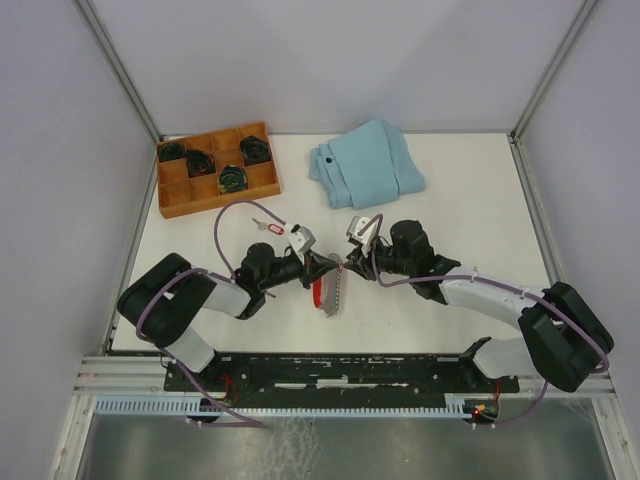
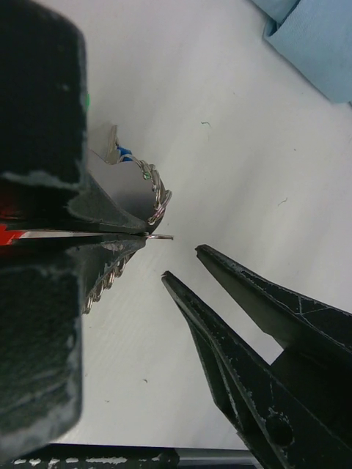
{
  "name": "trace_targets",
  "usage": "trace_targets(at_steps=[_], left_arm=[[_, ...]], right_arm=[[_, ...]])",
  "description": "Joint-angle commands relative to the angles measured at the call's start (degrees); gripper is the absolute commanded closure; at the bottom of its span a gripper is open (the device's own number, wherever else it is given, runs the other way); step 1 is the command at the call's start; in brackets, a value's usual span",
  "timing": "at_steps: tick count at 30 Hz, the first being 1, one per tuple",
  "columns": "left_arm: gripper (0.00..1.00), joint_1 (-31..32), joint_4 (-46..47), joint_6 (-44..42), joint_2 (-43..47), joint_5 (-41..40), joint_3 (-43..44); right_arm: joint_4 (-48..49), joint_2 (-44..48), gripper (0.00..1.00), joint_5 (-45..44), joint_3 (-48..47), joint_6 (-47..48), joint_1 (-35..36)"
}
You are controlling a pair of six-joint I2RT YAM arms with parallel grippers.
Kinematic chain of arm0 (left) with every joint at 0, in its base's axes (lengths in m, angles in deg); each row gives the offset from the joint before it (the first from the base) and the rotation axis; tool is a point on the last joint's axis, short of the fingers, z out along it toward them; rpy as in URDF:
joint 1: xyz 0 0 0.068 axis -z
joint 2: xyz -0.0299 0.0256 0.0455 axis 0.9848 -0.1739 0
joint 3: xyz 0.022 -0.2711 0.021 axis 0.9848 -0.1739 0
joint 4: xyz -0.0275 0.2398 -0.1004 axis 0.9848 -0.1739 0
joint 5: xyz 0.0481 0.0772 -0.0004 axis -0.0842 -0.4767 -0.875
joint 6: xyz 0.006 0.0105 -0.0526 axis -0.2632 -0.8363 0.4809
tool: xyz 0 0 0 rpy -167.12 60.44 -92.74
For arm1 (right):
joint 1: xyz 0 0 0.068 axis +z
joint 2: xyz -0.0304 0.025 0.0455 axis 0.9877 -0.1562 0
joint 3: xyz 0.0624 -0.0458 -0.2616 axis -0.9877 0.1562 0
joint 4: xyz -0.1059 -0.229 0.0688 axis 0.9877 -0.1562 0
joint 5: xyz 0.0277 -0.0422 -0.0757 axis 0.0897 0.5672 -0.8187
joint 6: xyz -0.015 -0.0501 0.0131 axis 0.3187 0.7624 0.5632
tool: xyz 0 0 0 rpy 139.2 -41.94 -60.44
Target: Put the keys on the keyring
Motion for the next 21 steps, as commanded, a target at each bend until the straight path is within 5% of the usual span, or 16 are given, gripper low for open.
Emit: trace_targets(at_steps=[1, 8, 21], left_arm=[[0.97, 0.05, -1.71, -5.42, 2.25, 4.97, 1.76], [0.97, 0.05, -3.31, -9.62, 2.82, 11.45, 2.29], [0.97, 0.04, -4.98, -12.62, 4.2, 13.82, 2.2]], right_arm=[[-4.67, 3.85, 0.66, 5.83, -2.47, 8.15, -1.05], [-14.46, 2.16, 0.65, 18.75, -6.91, 16.89, -3.68], [-24.37, -2.69, 0.66, 22.66, -12.34, 23.21, -4.84]])
